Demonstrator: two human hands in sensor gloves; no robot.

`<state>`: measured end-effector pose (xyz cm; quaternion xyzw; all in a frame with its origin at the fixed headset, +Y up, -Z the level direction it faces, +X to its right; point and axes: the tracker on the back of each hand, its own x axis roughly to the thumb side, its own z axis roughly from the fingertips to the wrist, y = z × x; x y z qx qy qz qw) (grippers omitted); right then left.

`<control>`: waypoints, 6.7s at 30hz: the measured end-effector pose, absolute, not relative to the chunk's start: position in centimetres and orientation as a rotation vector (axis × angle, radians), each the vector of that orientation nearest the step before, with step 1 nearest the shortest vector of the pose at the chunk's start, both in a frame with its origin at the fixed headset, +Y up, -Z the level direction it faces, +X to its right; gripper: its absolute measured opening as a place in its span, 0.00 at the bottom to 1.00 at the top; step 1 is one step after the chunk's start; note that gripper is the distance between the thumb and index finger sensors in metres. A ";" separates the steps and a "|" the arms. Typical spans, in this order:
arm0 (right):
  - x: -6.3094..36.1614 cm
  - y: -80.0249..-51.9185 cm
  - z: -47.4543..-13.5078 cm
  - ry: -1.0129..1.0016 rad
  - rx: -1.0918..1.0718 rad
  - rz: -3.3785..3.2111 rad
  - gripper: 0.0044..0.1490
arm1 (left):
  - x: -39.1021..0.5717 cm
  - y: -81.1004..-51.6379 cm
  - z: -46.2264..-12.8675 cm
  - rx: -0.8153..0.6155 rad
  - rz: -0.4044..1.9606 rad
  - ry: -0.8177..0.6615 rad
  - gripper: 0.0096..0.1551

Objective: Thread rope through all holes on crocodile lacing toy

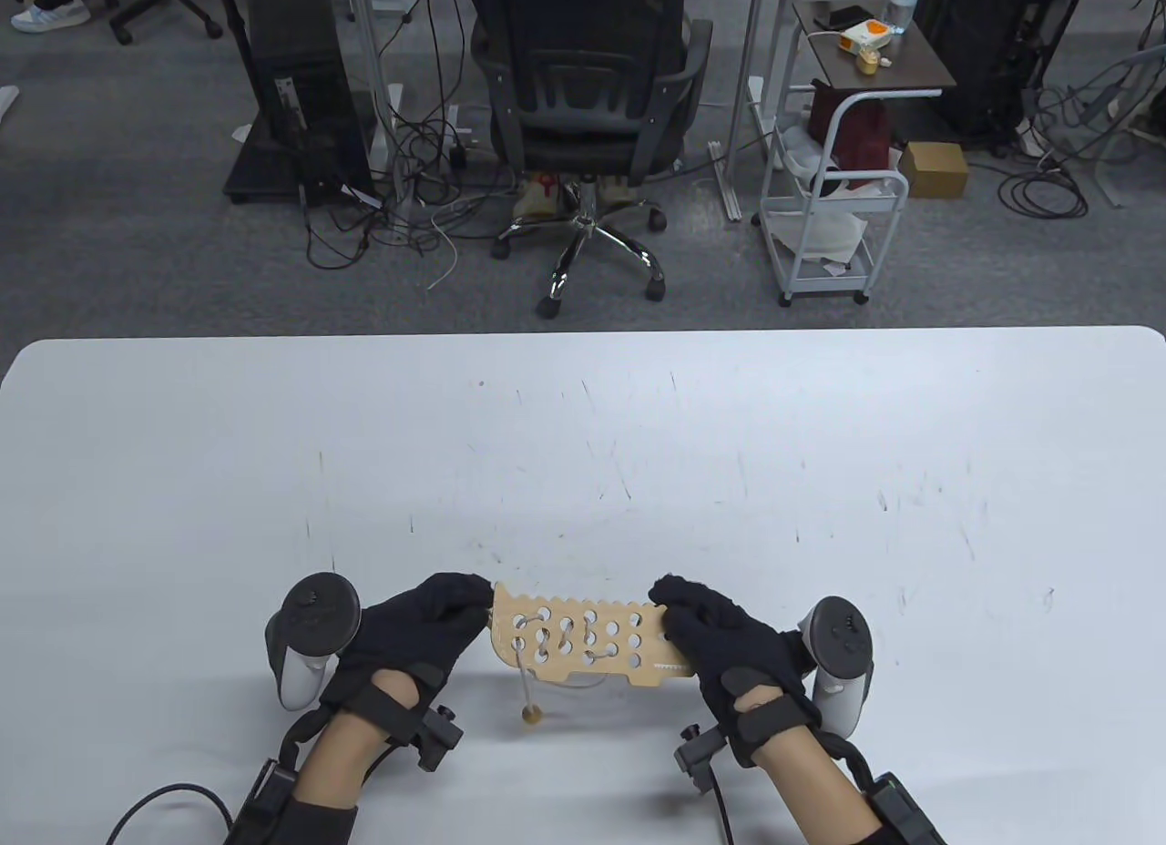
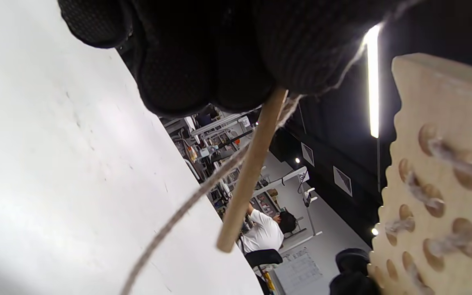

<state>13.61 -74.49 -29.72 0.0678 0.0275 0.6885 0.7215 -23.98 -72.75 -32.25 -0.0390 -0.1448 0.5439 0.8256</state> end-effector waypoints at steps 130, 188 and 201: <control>11.7 -74.3 -29.2 -0.014 0.170 1.870 0.28 | -19.7 -69.6 -28.3 0.141 0.782 -0.544 0.42; 12.4 -75.3 -29.6 0.027 0.080 1.832 0.28 | -18.3 -69.3 -27.5 0.272 0.552 -0.514 0.24; 13.7 -75.8 -30.4 0.019 0.015 1.820 0.28 | -20.4 -69.4 -28.5 0.283 0.578 -0.433 0.24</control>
